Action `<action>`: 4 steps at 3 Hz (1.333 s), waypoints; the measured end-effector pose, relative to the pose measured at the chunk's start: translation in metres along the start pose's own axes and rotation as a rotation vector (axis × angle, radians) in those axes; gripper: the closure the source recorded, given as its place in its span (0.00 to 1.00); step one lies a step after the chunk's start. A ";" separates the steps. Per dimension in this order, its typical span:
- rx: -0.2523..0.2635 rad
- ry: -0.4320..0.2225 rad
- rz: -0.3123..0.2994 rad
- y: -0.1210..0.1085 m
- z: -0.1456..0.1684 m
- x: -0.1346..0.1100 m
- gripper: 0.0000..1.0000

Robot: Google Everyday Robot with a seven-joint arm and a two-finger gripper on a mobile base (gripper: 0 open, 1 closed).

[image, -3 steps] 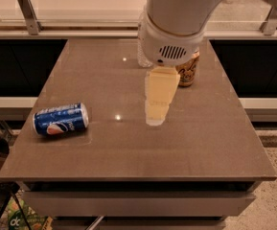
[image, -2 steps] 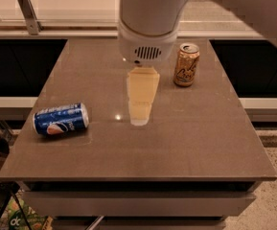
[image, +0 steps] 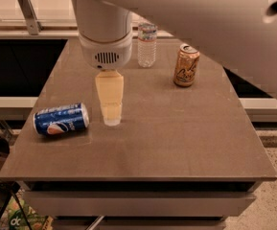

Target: Place pepsi can upright

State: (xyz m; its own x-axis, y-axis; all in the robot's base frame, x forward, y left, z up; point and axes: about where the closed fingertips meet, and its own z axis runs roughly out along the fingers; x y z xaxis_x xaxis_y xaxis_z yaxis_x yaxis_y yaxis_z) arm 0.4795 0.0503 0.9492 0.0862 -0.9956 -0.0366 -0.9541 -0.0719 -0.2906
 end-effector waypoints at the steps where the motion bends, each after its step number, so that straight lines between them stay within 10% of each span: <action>1: -0.033 -0.007 -0.032 0.003 0.020 -0.032 0.00; 4: -0.014 -0.069 -0.062 -0.017 0.030 -0.045 0.00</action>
Offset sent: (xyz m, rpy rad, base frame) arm -0.0023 0.0468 -0.0355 -0.0220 0.0741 0.0503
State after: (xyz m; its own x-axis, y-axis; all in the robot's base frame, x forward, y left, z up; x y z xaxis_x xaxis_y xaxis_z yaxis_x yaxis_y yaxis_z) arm 0.5009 0.0979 0.9268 0.1643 -0.9828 -0.0848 -0.9503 -0.1346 -0.2808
